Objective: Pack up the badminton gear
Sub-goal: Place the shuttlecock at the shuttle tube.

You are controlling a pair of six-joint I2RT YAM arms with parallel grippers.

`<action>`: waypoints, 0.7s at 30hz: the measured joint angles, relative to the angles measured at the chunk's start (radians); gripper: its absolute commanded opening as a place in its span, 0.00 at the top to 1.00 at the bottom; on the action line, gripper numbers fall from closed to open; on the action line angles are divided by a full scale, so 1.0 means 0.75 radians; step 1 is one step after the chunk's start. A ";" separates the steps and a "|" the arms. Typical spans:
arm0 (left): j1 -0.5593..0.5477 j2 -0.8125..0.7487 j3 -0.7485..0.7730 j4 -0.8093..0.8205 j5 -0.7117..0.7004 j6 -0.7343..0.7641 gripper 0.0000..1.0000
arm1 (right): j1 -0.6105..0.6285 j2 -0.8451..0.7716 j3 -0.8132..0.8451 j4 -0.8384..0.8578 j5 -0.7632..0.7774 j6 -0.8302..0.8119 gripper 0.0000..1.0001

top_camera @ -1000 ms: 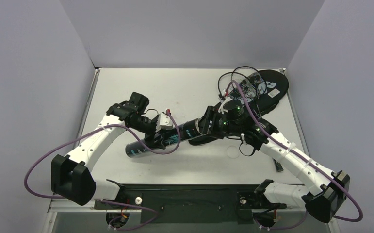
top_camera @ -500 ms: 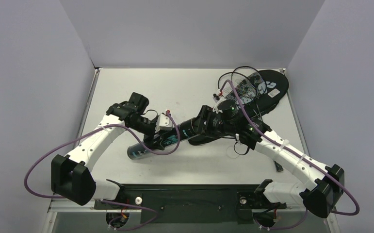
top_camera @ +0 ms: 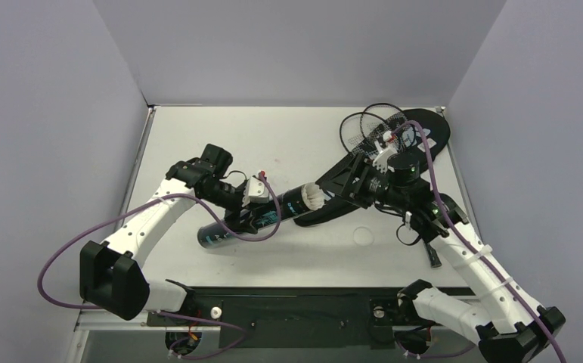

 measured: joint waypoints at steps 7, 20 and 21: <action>0.000 0.000 0.000 0.000 0.005 -0.001 0.92 | 0.001 -0.022 -0.030 -0.018 -0.030 -0.005 0.45; 0.000 0.000 0.000 0.000 0.005 -0.007 0.92 | 0.127 0.006 -0.045 -0.081 0.042 -0.041 0.46; 0.000 0.000 0.000 0.000 0.004 -0.007 0.92 | 0.145 0.019 -0.041 -0.095 0.056 -0.049 0.46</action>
